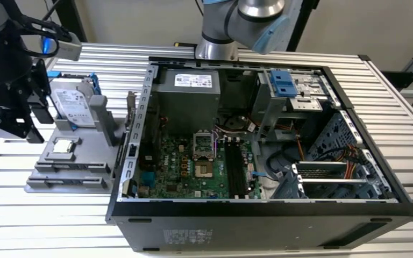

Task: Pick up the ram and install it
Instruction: 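Pick up the ram and move it above insertion slot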

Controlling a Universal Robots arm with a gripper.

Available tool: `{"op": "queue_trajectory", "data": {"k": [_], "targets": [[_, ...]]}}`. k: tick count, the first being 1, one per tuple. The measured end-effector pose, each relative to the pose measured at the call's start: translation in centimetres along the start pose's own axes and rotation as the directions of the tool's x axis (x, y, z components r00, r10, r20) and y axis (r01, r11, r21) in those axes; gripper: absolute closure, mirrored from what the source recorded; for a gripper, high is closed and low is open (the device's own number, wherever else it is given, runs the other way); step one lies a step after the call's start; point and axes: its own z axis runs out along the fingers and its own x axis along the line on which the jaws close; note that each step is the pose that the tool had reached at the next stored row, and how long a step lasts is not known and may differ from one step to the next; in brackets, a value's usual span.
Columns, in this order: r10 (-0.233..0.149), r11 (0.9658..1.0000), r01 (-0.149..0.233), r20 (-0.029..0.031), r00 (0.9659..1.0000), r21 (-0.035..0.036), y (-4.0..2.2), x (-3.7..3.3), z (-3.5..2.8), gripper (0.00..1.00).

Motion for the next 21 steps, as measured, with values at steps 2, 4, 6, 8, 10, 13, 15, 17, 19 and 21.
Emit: {"op": "queue_trajectory", "data": {"k": [2,4,6,8,10,13,15,17,19,21], "targets": [[0.0,1.0,0.0,-0.0001,1.0,0.0,-0.01,0.01,0.23,0.0],[0.001,1.0,-0.001,-0.0003,1.0,-0.0001,-0.01,0.03,0.44,0.0],[0.002,1.0,-0.002,-0.0004,1.0,-0.0001,-0.02,0.04,0.64,0.0],[0.002,1.0,-0.002,-0.0004,1.0,-0.0001,-0.03,0.1,0.83,0.0],[0.002,1.0,-0.002,-0.0005,1.0,-0.0001,-0.04,0.22,1.01,0.0],[0.002,1.0,-0.002,-0.0003,1.0,0.0001,-0.06,0.34,1.29,0.0],[0.003,1.0,-0.003,-0.0012,1.0,0.0,-0.06,0.35,1.47,0.0],[0.003,1.0,-0.003,-0.0037,1.0,0.0,-0.03,0.35,1.66,0.0],[0.003,1.0,-0.003,-0.0067,1.0,0.0001,0.02,0.36,1.86,0.0],[0.003,1.0,-0.003,-0.0081,1.0,-0.0004,0.02,0.36,1.9,0.0]]}}
